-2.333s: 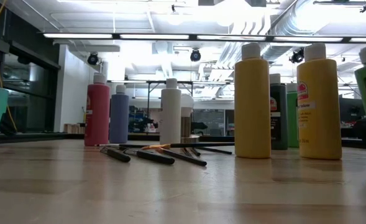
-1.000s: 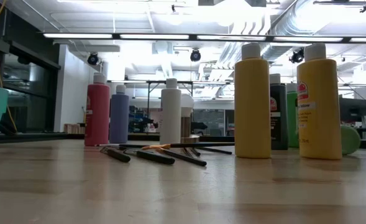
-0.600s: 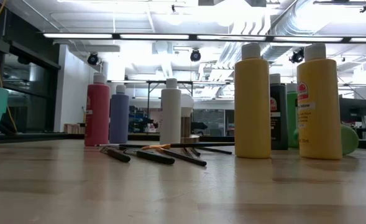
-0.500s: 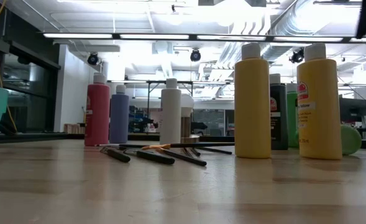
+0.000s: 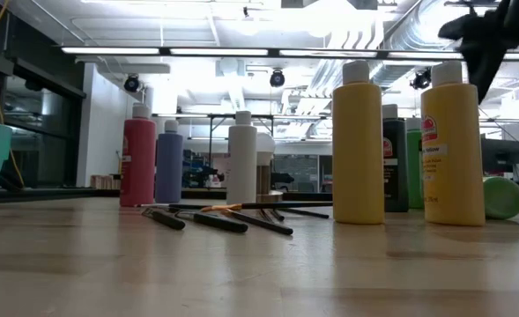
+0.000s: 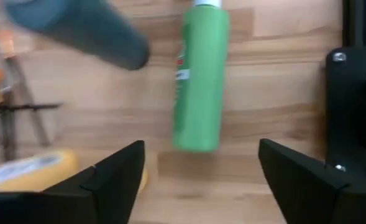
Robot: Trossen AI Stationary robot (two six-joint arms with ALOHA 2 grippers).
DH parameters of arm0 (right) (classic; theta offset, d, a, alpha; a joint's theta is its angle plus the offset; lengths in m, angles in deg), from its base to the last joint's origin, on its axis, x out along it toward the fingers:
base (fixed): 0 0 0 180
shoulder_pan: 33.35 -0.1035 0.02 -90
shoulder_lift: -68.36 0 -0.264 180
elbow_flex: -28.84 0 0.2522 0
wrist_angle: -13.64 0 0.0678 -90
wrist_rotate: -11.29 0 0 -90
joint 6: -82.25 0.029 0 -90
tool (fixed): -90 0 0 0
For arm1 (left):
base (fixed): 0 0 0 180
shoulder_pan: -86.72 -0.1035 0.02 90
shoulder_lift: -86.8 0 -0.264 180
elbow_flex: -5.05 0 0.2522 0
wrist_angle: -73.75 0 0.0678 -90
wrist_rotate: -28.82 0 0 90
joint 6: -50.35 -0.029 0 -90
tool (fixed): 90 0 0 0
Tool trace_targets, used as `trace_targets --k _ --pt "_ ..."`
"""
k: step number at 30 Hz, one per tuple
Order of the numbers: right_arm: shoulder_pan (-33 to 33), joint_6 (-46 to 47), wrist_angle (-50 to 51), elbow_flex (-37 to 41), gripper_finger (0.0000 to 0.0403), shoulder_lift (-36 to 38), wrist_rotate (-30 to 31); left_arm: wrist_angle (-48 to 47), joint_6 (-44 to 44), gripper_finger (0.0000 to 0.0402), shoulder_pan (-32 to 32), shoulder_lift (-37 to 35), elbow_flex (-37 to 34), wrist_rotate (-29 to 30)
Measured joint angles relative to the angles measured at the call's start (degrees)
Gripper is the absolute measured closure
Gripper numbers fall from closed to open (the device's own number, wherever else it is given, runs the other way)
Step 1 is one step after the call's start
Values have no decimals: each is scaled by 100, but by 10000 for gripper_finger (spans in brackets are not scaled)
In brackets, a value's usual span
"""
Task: Pick & Place Paint Supplies
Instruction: Put the green paint bottle into the green bin
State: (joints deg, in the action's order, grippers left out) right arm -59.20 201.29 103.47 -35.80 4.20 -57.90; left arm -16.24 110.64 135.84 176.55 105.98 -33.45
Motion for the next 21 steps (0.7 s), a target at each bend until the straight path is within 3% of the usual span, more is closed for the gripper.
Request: trace_targets --k 6,21 --pt "651 -270 -673 734 52 0 -232 2 0 203 0 0 0 35" --pt "1654 -1274 -2989 2065 48 -1 -303 0 0 203 0 0 0 50"
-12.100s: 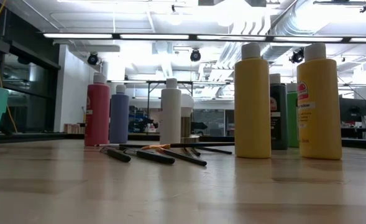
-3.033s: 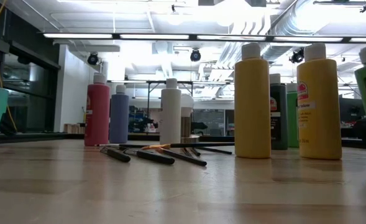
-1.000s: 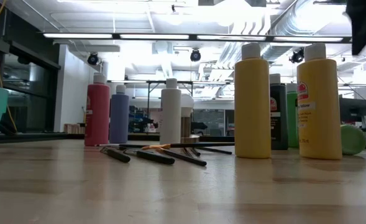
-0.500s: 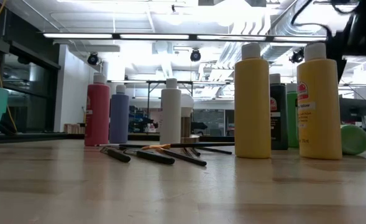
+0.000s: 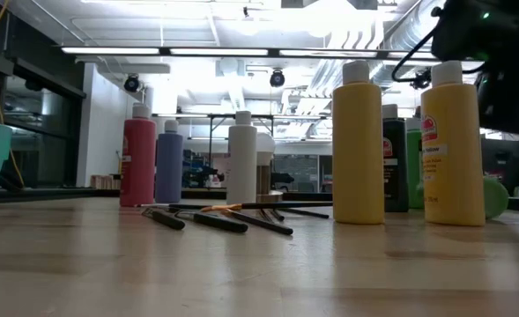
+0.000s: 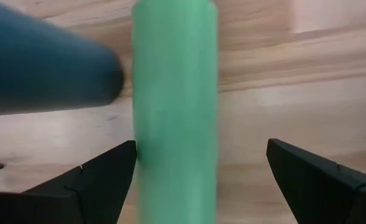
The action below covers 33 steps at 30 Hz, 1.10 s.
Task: Pick & Place Paint Supplies
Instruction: Put the green paint bottle into the green bin
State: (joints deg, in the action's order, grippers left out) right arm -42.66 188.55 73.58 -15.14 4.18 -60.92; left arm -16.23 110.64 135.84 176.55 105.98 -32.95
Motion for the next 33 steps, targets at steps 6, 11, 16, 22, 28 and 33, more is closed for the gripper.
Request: trace_targets --k 6,11,16,22,28,33 --pt "262 -179 -451 230 48 -58 -1 1 2 203 0 0 0 -1" --pt "406 -331 -492 355 51 -386 -456 0 2 203 0 0 0 -2" --pt "383 -488 -515 348 87 -748 -784 0 2 203 0 -1 0 -2" --pt "261 -657 -410 361 172 -783 -931 -1 2 203 0 -2 0 -2" --pt "233 -749 -124 261 235 -667 -1302 0 2 203 0 -2 0 11" --pt "43 -666 649 -127 235 -331 -1229 3 4 203 0 -2 0 94"
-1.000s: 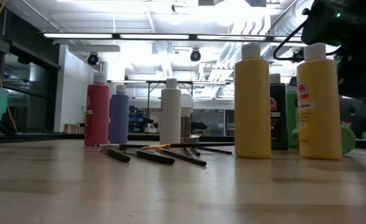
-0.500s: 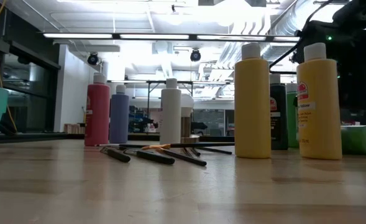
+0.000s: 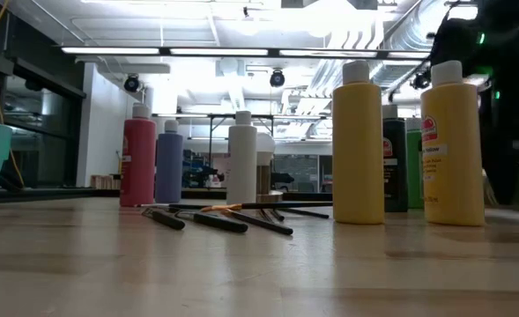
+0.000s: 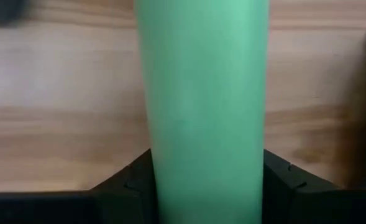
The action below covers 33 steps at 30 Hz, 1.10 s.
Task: Pick & Place Paint Supplies
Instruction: Put the green paint bottle into the green bin
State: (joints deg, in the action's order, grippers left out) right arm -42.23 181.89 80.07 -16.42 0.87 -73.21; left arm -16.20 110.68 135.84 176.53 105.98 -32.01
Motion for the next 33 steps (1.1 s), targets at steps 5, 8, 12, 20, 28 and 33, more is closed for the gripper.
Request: trace_targets --k 5,8,12,20,28,33 --pt "-385 13 690 -565 235 334 394 141 18 203 -2 0 0 19" --pt "-676 -11 861 -995 235 539 857 371 11 203 -83 0 1 147" --pt "-1054 -193 1034 -1492 237 735 1495 794 -235 203 -463 -32 13 160" --pt "-1762 -2207 310 -2563 234 794 2860 2447 -1946 203 -1550 -258 17 -311" --pt "-1930 -5170 -2237 -2760 233 734 2623 4156 -3386 203 -2522 -669 19 -1077" --pt "-1924 -5870 -3020 -2760 232 431 2334 4616 -3771 203 -2928 -893 20 -1506"
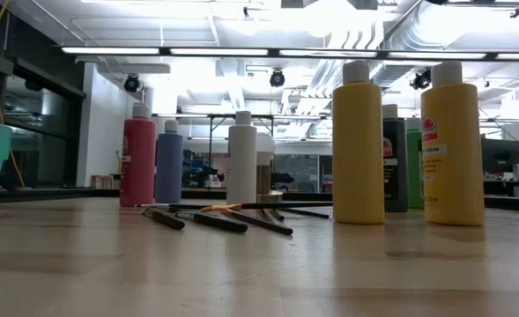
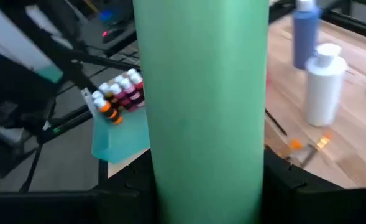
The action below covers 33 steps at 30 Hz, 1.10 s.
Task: Pick & Place Paint Supplies
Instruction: Put the green paint bottle into the green bin
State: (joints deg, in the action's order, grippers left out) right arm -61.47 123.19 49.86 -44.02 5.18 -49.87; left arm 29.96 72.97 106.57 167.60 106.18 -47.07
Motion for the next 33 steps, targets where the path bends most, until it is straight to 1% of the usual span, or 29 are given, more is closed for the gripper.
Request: trace_targets --k 7,12,16,23,26,33 --pt "196 -515 -986 2 232 -865 -847 8 -33 203 -339 -75 4 -415" --pt "411 -524 -1459 2 232 -1377 -1466 -13 -32 203 -334 -75 4 -613" --pt "461 -531 -1977 2 232 -1696 -1867 -129 5 203 -332 -75 4 -633" --pt "466 -764 -2015 -461 231 -2167 -1943 -494 95 203 -329 -75 4 -652" --pt "500 -890 -1926 -706 231 -2354 -1944 -493 118 203 -331 -73 4 -862" --pt "535 -939 -1868 -848 231 -2538 -1993 -610 188 203 -331 -73 4 -1038"
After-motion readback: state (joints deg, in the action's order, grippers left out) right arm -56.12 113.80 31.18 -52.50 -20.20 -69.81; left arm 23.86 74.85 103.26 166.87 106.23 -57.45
